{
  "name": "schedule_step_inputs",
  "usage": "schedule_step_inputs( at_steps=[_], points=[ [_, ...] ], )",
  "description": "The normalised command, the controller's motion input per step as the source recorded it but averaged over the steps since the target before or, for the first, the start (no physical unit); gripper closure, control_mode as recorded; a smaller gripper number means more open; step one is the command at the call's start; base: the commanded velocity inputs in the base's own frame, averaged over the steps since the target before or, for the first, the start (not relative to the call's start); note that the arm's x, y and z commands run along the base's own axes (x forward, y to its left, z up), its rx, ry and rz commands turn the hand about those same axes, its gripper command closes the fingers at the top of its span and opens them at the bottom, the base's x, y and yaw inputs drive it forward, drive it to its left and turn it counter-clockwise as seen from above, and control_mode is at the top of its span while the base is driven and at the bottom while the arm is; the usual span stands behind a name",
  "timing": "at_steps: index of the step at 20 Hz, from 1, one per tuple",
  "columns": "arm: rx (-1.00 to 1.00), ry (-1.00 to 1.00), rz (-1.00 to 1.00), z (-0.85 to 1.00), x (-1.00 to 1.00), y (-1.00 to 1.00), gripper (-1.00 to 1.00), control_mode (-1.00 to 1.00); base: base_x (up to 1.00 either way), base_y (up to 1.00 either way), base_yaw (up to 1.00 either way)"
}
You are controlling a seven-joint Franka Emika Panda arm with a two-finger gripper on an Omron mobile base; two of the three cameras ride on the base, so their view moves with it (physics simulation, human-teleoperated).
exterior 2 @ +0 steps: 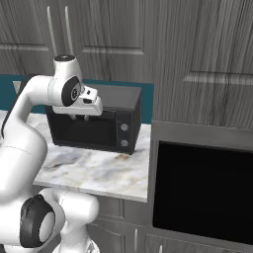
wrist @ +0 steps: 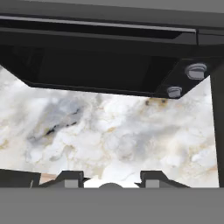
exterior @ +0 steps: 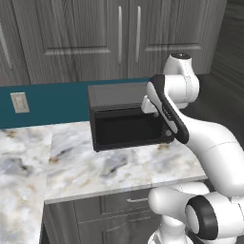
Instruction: Open the cabinet, retrieve the rolling pin, and place it next to the meat on the cutting board to prepare for tenderizing.
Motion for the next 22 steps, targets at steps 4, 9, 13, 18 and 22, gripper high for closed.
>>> schedule_step_inputs(
  at_steps=[4,9,13,18,22],
  points=[
    [0.00,0.00,0.00,0.00,-0.12,0.00,-1.00,-1.00,0.00,0.00,0.00],
    [0.00,-0.08,0.00,0.04,-0.01,0.00,-1.00,-1.00,0.00,0.00,0.00],
    [0.00,-0.15,0.00,0.31,-0.01,0.09,-1.00,-1.00,0.00,0.00,0.00],
    [0.00,-0.18,0.00,0.45,0.00,0.29,-1.00,-1.00,0.00,0.00,0.00],
    [0.00,-0.26,0.00,0.56,0.00,0.33,-1.00,-1.00,0.00,0.00,0.00]
  ],
)
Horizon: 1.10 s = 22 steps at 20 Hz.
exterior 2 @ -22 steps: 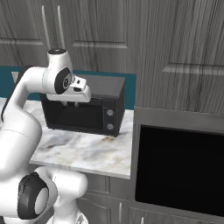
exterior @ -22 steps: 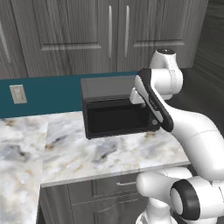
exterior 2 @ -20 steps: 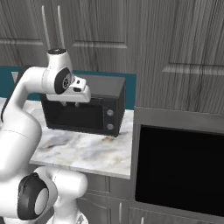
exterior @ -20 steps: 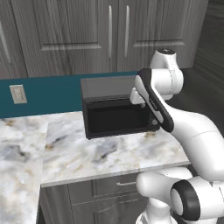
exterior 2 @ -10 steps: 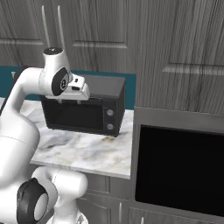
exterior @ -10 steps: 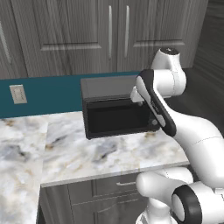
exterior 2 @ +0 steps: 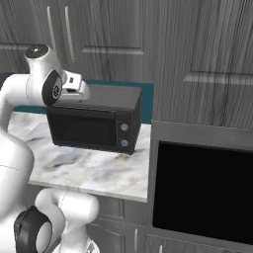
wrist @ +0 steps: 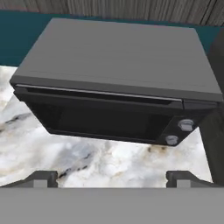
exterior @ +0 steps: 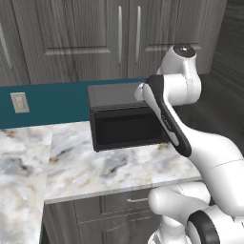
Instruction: Open the cabinet, retrieve the rolling pin, and place it next to the meat on the cutting board to prepare for tenderizing.
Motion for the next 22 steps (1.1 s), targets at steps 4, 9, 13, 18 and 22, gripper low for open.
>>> schedule_step_inputs(
  at_steps=[4,9,13,18,22],
  points=[
    [0.00,-0.36,0.00,0.52,-0.10,0.12,-1.00,-1.00,0.00,0.00,0.00],
    [0.00,-0.45,0.00,0.41,-0.08,0.07,-1.00,-1.00,0.00,0.00,0.00],
    [0.00,-0.44,0.00,0.41,0.00,0.07,-1.00,-1.00,0.00,0.00,0.00],
    [0.00,-0.30,0.00,0.49,0.01,0.02,-1.00,-1.00,0.00,0.00,0.00],
    [0.00,-0.15,0.00,0.55,0.11,0.00,-1.00,-1.00,0.00,0.00,0.00]
  ],
)
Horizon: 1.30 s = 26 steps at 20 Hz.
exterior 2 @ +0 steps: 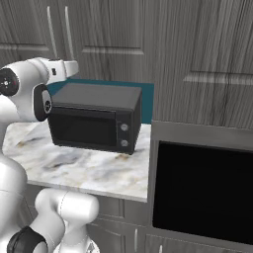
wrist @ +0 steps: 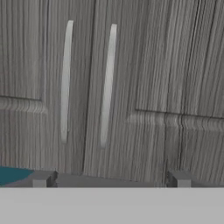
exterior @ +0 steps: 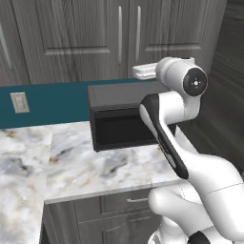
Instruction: Open the cabinet, retrieve the rolling pin, and place it next to the meat on the cutting board to prepare for tenderizing.
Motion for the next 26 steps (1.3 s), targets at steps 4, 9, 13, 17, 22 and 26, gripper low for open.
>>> schedule_step_inputs(
  at_steps=[4,9,13,17,22,26],
  points=[
    [0.01,-0.02,0.00,0.26,0.15,0.03,-1.00,-1.00,0.00,0.00,0.00],
    [0.00,0.00,0.00,0.00,0.00,0.01,-1.00,-1.00,0.00,0.00,0.00],
    [0.00,0.00,0.00,0.00,0.00,0.00,-1.00,-1.00,0.00,0.00,0.00],
    [0.00,0.00,0.00,0.00,0.01,0.00,-1.00,-1.00,0.00,0.00,0.00],
    [0.00,0.00,0.00,0.00,0.10,0.00,-1.00,-1.00,0.00,0.00,0.00],
    [0.00,0.01,0.00,0.00,0.23,0.03,-1.00,-1.00,0.00,0.00,0.00]
  ],
)
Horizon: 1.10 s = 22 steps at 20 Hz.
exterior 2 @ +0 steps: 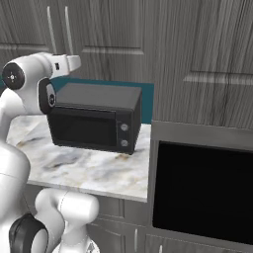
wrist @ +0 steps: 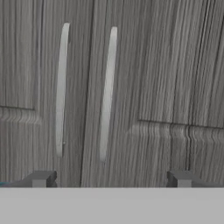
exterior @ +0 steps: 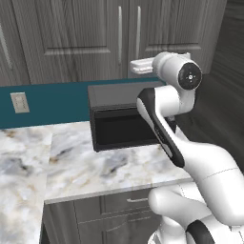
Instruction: Open the cabinet, retrieve the rolling pin, and place it next to the meat on the cutting board to prepare for tenderizing.
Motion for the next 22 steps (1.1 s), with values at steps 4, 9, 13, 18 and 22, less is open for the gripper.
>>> schedule_step_inputs(
  at_steps=[4,9,13,18,22],
  points=[
    [0.00,0.03,0.00,0.00,0.33,0.08,-1.00,-1.00,0.00,0.00,0.00],
    [0.00,0.03,0.00,0.00,0.40,0.12,-1.00,-1.00,0.00,0.00,0.00],
    [0.00,0.01,0.00,0.00,0.41,0.05,-1.00,-1.00,0.00,0.00,0.00],
    [0.00,0.00,0.00,0.02,0.45,0.00,-1.00,-1.00,0.00,0.00,0.00],
    [0.00,0.00,-0.03,0.02,0.45,0.04,-1.00,-1.00,0.00,0.00,0.00]
  ],
)
